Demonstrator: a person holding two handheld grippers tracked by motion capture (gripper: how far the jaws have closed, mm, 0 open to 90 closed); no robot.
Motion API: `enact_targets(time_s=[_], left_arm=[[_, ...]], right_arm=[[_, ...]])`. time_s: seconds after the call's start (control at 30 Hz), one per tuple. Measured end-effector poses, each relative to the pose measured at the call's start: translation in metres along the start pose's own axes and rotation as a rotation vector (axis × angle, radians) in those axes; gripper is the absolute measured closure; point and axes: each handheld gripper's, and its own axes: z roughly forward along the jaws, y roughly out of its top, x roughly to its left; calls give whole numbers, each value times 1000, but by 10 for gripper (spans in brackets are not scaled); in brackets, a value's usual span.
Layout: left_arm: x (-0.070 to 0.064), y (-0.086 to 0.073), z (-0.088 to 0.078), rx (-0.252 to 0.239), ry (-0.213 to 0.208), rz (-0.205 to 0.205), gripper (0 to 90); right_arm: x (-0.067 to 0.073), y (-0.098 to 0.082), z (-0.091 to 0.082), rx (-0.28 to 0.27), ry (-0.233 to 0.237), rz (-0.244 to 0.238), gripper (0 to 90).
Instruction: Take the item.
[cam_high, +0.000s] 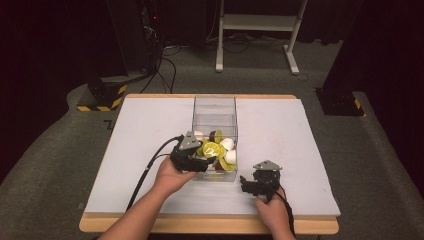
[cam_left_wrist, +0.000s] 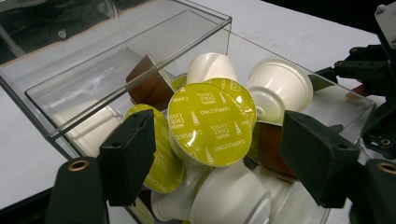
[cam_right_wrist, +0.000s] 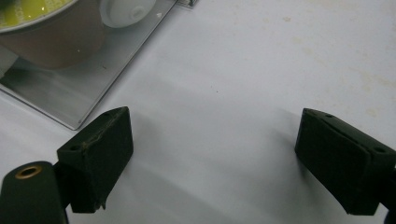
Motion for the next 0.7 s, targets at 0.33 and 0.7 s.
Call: enact_targets(time_s=[0.33,0.7], left_arm=[[-2,1,5,12,7,5,276],[-4,-1,8,27,18,24,274]], right_arm=[[0,0,0,0,0,-1,113],[0,0,0,0,0,0,113]])
